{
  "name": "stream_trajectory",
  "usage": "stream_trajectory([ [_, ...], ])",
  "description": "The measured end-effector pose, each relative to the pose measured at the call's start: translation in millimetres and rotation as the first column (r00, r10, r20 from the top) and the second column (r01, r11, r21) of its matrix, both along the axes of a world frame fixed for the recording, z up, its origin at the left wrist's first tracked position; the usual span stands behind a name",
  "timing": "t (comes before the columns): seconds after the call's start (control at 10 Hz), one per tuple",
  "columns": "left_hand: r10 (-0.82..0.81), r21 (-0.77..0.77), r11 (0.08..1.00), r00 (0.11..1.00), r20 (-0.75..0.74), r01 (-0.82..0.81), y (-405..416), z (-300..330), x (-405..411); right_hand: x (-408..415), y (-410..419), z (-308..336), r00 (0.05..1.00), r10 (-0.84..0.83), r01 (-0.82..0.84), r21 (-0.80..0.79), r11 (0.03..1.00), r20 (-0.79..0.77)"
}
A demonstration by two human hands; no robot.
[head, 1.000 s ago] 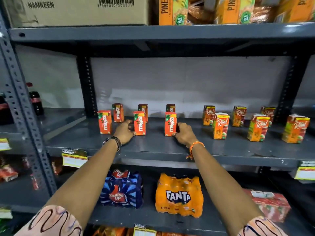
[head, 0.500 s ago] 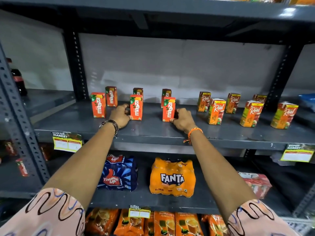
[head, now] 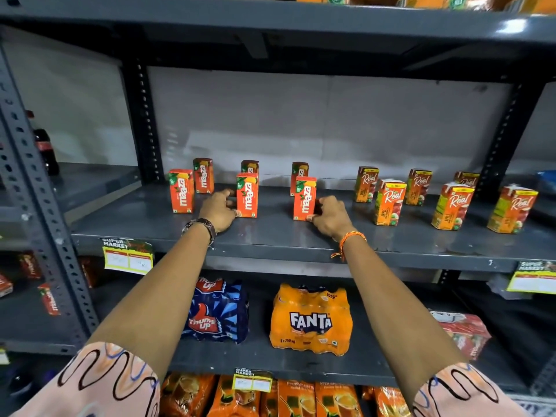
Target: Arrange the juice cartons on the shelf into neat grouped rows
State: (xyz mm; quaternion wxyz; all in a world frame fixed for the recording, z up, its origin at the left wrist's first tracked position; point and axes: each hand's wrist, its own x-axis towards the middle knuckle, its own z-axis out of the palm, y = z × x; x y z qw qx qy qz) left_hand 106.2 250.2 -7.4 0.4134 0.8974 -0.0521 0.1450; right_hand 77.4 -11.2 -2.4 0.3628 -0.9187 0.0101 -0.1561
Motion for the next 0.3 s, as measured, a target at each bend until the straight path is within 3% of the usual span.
stream_trajectory([
  [0.3, -0.027, -0.036, 0.999, 0.999, -0.046, 0.026, 4.1, -2.2, 3.3, -1.6, -1.4, 2.8, 0.998, 0.040, -0.036, 0.088, 0.996, -0.046],
])
